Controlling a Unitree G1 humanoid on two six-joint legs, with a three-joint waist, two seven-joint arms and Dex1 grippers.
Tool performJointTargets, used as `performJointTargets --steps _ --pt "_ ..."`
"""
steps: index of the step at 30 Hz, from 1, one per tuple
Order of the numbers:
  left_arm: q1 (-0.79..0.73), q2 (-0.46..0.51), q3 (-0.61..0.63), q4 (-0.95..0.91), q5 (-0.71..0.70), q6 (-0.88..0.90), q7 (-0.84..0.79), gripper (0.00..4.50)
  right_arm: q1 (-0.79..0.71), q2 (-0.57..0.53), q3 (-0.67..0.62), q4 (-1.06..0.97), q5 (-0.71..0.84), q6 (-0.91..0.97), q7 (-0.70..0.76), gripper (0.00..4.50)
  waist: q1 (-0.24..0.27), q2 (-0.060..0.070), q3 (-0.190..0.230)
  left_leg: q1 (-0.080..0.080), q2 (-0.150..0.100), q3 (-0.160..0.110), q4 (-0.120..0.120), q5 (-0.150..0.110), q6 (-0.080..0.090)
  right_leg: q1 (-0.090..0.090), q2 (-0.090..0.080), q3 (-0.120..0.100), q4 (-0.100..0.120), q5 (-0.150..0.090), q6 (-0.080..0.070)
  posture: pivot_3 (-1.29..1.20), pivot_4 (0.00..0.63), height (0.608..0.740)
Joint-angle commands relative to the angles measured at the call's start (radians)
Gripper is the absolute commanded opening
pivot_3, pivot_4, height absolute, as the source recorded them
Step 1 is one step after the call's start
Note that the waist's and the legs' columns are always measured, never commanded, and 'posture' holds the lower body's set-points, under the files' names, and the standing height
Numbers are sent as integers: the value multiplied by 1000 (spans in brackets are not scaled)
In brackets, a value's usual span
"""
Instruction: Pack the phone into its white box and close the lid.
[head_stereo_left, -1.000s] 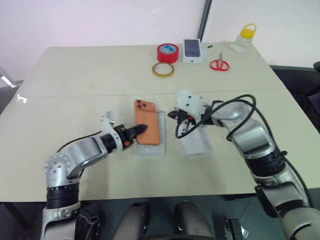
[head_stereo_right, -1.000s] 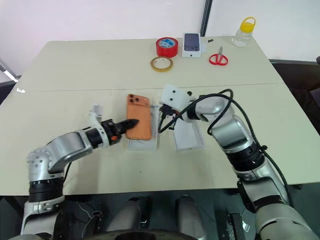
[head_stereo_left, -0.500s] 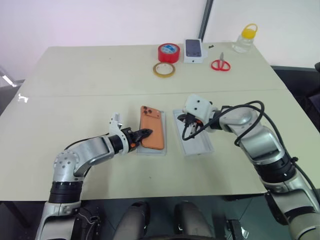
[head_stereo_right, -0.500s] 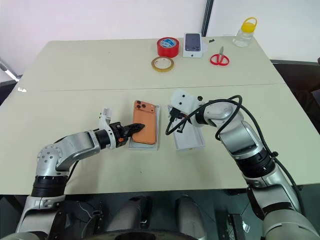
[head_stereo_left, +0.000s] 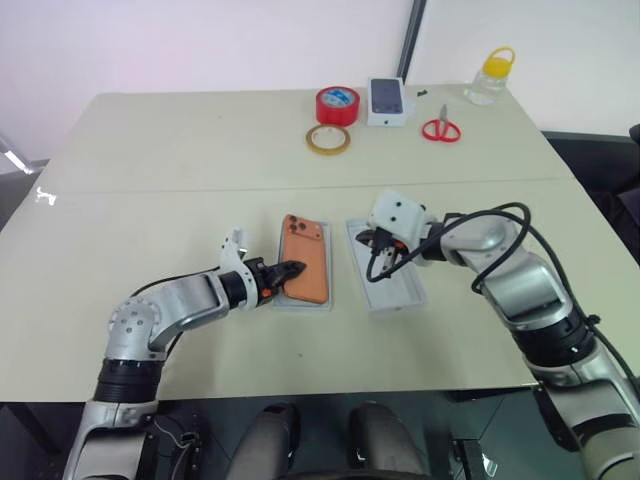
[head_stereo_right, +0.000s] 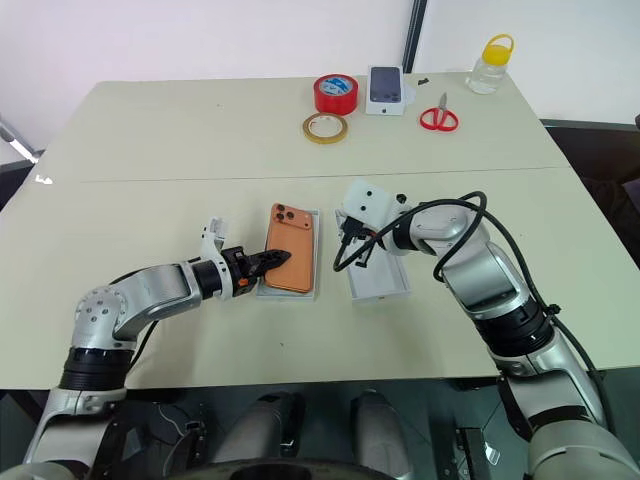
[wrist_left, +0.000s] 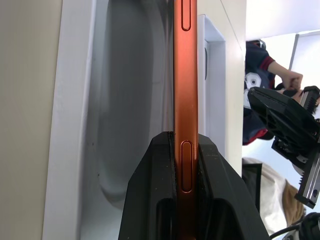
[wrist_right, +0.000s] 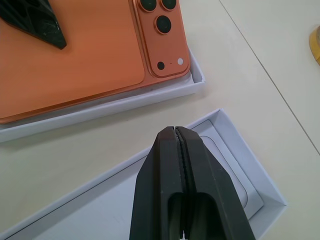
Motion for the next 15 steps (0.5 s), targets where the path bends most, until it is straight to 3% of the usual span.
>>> performJointTargets --steps 1,8,15 --pt "-28 11 0 -5 -5 10 -36 485 -3 -4 -10 -48 13 -7 -8 0 0 0 0 0 0 0 0 0 0 0 0 0 0 0 0 0 150 740" --pt "-35 36 -4 1 32 41 -76 3768 -3 -3 -7 -49 19 -5 -16 0 0 0 0 0 0 0 0 0 0 0 0 0 0 0 0 0 150 740" --pt "-58 152 -17 -107 176 121 -219 3768 -2 -4 -4 -44 21 -11 -17 0 -4 0 0 0 0 0 0 0 0 0 0 0 0 0 0 0 150 740"
